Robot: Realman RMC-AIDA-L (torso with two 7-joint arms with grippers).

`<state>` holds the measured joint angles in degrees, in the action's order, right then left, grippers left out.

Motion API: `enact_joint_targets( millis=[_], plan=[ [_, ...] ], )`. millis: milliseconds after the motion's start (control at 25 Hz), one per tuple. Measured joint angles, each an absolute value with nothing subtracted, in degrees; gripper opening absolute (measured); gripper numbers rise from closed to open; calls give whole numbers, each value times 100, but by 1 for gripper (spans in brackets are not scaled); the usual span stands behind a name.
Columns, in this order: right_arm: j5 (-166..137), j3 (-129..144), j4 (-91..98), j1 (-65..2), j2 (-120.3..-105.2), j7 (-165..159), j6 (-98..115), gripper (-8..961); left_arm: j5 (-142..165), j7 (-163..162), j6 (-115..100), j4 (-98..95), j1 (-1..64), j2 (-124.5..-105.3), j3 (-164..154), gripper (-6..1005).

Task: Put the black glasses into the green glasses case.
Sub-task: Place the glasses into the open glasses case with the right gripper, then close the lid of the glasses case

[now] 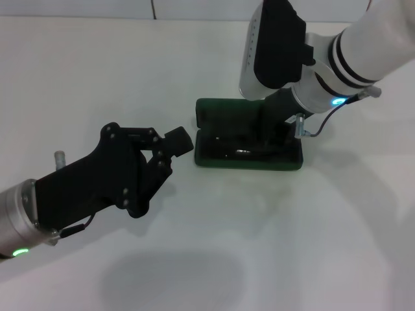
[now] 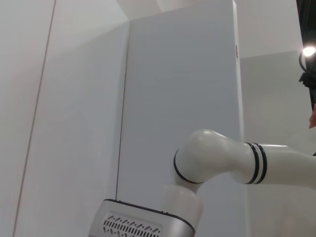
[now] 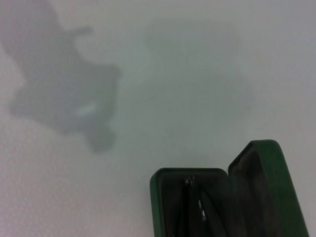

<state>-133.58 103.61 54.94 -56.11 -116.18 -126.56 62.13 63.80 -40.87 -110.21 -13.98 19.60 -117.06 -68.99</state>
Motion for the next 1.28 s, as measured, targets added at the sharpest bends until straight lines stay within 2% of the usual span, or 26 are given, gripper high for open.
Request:
enact_joint_targets(
  millis=[320, 560, 680, 800, 840, 1040, 1160, 1280],
  plan=[
    [-13223, 10304, 6301, -4969, -11618, -12705, 6382, 119, 6215, -4112, -11037, -1425, 1963, -11665, -6899, 24],
    [-13021, 10127, 6970, -4340, -11619, -12712, 6463, 120, 6025, -4206, -11041, -1448, 2124, -11541, -6826, 25],
    [-12439, 9729, 7276, -3876, -11615, -12564, 6616, 120, 6016, -4648, -10968, -1480, 2378, -11361, -6514, 25],
    [-11852, 9311, 7342, -3498, -11613, -12176, 6822, 120, 6063, -5541, -10630, -1708, 2655, -11052, -6333, 25],
    [-10853, 8703, 7299, -3000, -11619, -11243, 7245, 120, 6069, -5803, -10507, -1822, 2712, -10946, -6320, 25],
    [-9847, 7440, 7127, -2265, -11572, -10065, 8378, 120, 6720, -7149, -9790, -2812, 2969, -10557, -6314, 26],
    [-10112, 6440, 7008, -1914, -11590, -9889, 9313, 120, 7375, -7809, -9198, -3046, 3479, -10509, -6308, 29],
    [-10193, 5693, 6560, -1705, -11603, -9766, 9901, 120, 8385, -8314, -8380, -2979, 4158, -10574, -6310, 39]
  ],
)
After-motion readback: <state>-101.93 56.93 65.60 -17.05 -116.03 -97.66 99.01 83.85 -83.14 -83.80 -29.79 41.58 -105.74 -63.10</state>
